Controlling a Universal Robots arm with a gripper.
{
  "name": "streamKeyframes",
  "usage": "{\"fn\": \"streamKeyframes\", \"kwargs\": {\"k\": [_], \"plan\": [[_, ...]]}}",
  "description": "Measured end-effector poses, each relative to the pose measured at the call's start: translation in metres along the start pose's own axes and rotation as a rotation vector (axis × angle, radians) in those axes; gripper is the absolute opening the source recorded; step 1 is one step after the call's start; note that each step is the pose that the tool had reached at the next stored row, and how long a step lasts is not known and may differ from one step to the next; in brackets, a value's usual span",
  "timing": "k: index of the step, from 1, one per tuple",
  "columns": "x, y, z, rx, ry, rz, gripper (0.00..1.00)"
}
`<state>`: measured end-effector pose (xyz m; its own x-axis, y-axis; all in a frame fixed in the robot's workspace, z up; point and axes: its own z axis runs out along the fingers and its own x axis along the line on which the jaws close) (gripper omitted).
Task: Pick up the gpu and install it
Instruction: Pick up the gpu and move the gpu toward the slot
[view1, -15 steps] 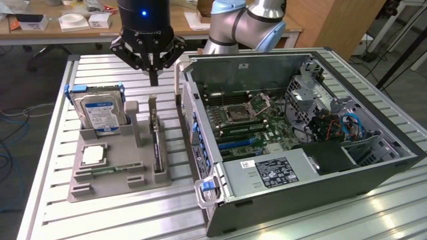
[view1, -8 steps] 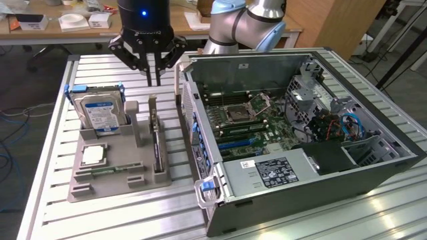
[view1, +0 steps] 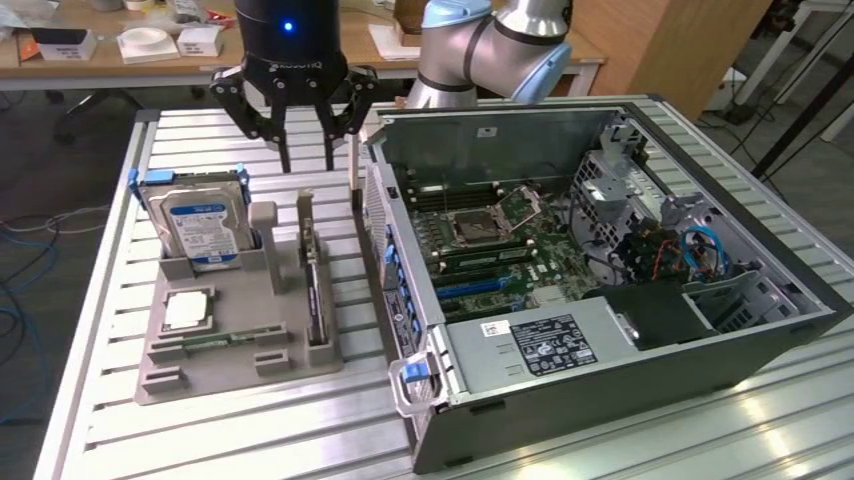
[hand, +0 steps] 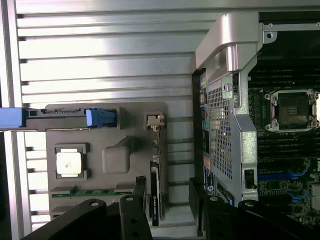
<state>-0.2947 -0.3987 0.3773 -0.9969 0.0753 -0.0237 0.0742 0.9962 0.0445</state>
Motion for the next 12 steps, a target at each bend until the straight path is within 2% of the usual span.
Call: {"fn": "streamKeyframes", "kwargs": {"k": [12], "plan": [[0.0001,-0.0002,0.0036,0.0,-0.0001,0.0,0.47]]}}
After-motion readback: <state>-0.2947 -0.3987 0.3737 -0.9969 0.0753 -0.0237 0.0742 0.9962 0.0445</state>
